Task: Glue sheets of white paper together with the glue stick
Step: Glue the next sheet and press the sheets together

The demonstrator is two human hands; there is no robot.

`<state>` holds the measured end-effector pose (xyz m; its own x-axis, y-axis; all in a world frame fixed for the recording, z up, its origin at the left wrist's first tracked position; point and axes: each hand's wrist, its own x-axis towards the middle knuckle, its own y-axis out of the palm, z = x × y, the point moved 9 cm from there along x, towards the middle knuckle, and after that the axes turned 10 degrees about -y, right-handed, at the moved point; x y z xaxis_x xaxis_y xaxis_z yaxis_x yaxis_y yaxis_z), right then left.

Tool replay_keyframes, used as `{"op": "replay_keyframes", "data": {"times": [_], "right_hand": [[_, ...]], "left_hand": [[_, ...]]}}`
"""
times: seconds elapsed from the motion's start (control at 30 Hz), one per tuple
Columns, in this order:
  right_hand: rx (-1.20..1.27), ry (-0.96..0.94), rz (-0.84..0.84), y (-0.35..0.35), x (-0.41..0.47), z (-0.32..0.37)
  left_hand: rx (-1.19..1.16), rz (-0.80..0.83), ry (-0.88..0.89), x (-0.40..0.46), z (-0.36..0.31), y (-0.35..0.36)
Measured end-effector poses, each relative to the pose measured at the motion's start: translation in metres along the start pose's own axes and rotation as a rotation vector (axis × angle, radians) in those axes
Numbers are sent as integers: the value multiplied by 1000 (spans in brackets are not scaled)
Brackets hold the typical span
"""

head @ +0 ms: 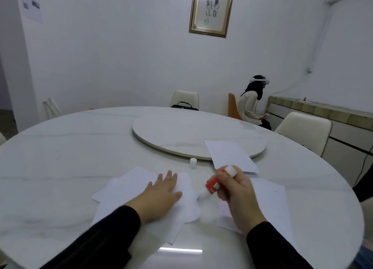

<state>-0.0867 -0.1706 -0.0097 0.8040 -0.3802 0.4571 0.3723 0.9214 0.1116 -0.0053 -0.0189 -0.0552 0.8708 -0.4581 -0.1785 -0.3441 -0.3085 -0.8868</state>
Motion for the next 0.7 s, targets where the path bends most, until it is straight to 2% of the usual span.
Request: {"op": "replay_keyframes", "data": {"times": [0.07,0.17,0.2,0.27,0.33,0.4,0.43,0.53,0.7], "right_hand": [[100,26,-204,-25,3,-3],[108,28,-320,-37,3,-5],[83,15,-324,-37,4,-4],[14,-22,-302,-34,3,0],[-70,-66,-256,-31,2,4],[-158,-110,-211,-27,1,6],[-204,-130,-190,-26,0,7],[-288,-168,-149,-18,-1,8],[-338,-178,-44,6,3,9]], "left_hand": [[-125,87,45,-6,9,-14],[283,190,10,-12,29,-13],[420,156,-40,-12,32,-13],[610,-21,-123,-11,23,-19],[707,-195,-109,-12,0,-23],[655,-293,-36,-9,-9,-23],[556,-261,22,-6,-8,-18],[281,-14,130,-2,0,2],[401,-115,24,3,-7,7]]}}
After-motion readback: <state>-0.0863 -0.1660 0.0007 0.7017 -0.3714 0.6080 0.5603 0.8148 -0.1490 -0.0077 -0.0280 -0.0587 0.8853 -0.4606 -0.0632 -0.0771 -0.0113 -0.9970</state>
